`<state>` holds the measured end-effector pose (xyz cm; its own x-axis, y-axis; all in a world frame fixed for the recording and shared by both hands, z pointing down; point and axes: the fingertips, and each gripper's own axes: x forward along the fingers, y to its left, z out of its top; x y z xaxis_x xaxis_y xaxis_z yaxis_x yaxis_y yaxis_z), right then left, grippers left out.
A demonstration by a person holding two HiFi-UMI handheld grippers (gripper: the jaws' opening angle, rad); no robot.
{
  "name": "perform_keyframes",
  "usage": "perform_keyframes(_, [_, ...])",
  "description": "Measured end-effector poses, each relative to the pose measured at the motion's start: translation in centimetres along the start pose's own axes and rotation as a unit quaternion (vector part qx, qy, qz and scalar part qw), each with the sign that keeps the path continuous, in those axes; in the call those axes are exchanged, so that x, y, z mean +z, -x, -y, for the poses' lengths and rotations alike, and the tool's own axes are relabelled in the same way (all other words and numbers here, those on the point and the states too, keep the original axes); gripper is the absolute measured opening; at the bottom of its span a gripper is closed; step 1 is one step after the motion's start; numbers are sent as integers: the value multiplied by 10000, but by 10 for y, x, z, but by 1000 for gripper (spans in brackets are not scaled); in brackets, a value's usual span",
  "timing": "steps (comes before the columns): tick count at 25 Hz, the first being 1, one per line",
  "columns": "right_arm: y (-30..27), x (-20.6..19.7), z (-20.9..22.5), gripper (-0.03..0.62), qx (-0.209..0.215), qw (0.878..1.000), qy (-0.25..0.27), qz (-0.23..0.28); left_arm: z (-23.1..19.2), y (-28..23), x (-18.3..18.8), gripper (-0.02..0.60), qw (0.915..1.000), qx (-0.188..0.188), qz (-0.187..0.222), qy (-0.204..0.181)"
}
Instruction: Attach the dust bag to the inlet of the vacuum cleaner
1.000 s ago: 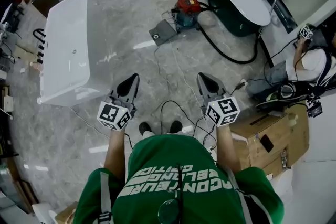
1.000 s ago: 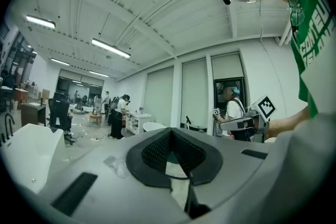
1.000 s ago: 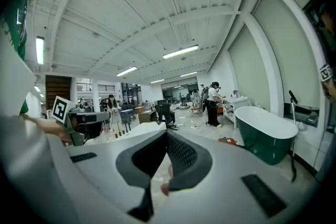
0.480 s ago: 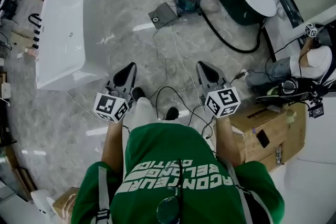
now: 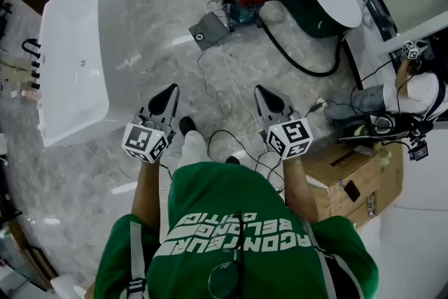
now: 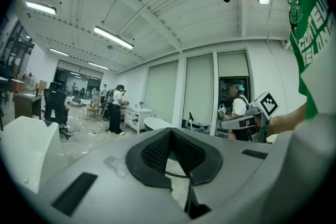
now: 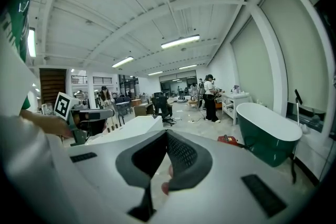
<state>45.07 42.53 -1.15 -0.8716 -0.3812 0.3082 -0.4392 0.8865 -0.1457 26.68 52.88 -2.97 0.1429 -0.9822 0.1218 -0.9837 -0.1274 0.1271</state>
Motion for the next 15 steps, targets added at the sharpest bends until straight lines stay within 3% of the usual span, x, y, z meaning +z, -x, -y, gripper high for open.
perform_keyframes(9, [-117, 30, -13, 5, -352, 9993, -28, -126, -122, -39, 10, 2, 9992, -351, -15, 166])
perform_keyframes(15, [-167, 25, -32, 5, -543, 9982, -42, -237, -176, -42, 1, 2, 9983, -466, 9, 353])
